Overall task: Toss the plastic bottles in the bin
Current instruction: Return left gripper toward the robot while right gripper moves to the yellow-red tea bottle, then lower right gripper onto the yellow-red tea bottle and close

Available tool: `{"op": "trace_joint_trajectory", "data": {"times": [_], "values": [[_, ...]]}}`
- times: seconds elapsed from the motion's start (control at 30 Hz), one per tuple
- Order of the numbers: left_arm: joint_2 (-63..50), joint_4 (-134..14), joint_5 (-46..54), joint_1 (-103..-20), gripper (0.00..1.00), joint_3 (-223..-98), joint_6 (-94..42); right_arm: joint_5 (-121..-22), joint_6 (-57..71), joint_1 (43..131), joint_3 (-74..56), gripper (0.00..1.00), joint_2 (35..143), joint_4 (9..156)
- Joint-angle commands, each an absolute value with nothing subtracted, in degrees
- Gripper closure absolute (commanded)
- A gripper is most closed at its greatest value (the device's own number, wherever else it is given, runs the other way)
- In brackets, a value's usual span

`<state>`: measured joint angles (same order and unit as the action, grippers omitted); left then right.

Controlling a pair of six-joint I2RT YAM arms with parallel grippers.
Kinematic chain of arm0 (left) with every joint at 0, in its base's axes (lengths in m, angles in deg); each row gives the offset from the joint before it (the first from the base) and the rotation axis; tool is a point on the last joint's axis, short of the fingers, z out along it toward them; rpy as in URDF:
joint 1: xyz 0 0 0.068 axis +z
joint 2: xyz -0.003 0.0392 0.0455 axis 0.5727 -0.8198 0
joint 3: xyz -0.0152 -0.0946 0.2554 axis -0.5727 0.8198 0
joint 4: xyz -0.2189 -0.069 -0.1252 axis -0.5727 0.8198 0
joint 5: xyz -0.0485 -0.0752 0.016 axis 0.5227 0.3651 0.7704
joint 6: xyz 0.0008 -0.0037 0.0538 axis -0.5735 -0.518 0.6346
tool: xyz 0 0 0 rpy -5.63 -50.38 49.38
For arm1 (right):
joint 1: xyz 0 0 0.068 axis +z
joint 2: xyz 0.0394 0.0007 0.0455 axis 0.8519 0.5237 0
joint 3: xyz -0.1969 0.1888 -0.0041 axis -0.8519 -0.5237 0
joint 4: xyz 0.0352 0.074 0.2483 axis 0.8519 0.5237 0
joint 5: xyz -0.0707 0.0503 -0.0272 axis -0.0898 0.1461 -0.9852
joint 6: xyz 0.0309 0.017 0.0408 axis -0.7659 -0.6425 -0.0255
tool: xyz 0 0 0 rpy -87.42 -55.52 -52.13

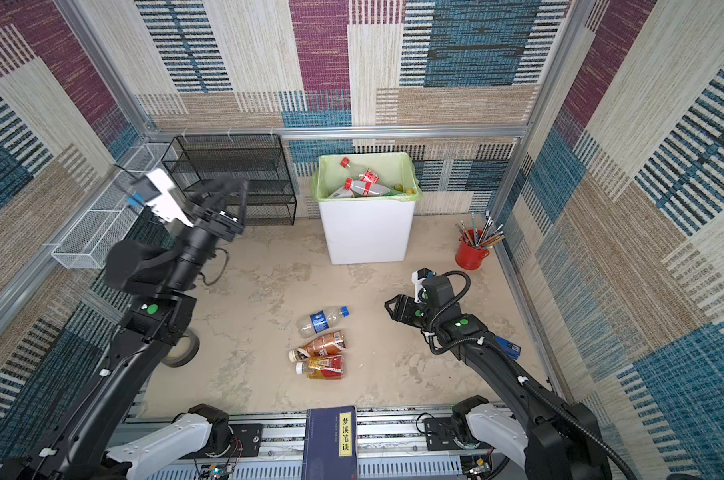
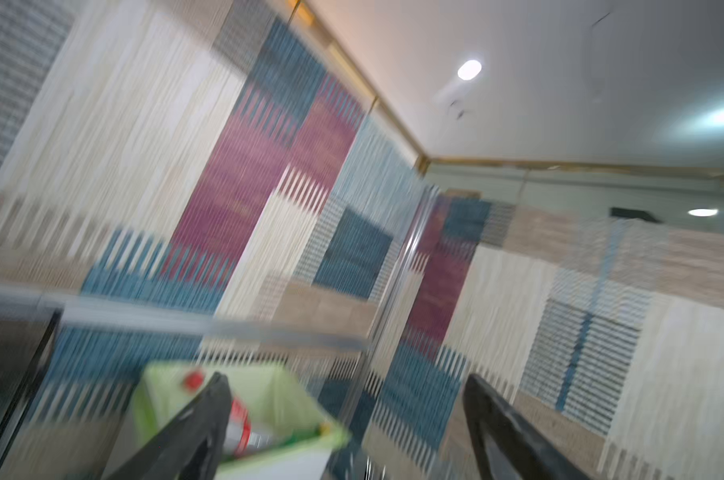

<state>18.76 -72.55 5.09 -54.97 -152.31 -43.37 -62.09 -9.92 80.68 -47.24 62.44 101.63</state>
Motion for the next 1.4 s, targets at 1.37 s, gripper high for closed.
{"op": "trace_joint_trajectory", "data": {"times": [1.37], "values": [[74.52,4.26,4.41,-54.89,0.19,-122.72,-69.66,-73.38,21.19,122.66,-8.71,0.28,102.09,129.49]]}}
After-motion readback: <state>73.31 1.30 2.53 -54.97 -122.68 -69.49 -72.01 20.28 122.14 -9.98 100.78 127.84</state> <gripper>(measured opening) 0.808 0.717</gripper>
